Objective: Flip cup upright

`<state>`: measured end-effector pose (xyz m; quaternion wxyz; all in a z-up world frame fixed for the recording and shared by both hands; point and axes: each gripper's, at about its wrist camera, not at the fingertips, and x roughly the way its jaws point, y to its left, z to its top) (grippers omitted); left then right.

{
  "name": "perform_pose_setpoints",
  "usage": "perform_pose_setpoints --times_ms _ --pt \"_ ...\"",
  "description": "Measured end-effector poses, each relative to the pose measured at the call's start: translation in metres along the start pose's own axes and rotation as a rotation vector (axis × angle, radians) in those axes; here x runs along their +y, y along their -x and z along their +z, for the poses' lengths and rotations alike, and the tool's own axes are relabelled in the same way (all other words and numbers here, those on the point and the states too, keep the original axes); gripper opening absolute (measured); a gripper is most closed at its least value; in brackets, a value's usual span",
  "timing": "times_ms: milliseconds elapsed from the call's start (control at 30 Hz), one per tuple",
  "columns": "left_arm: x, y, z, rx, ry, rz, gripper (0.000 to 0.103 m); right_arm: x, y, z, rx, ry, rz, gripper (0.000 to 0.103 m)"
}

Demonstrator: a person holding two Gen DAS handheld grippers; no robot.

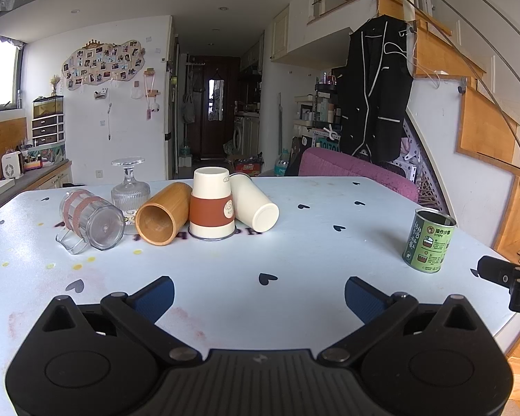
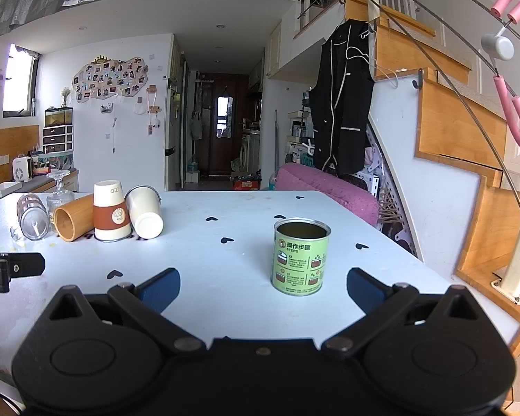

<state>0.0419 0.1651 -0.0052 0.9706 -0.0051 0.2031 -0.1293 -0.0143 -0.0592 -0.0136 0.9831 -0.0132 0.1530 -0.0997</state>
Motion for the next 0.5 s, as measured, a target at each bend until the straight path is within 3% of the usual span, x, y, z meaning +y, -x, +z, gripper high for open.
perform_pose_setpoints --times_ms 500 --pt "0.0 -0.0001 -0.0048 0.006 -0.009 0.0 0.103 -0.0002 -0.001 -0.0005 -0.001 0.0 0.0 0.103"
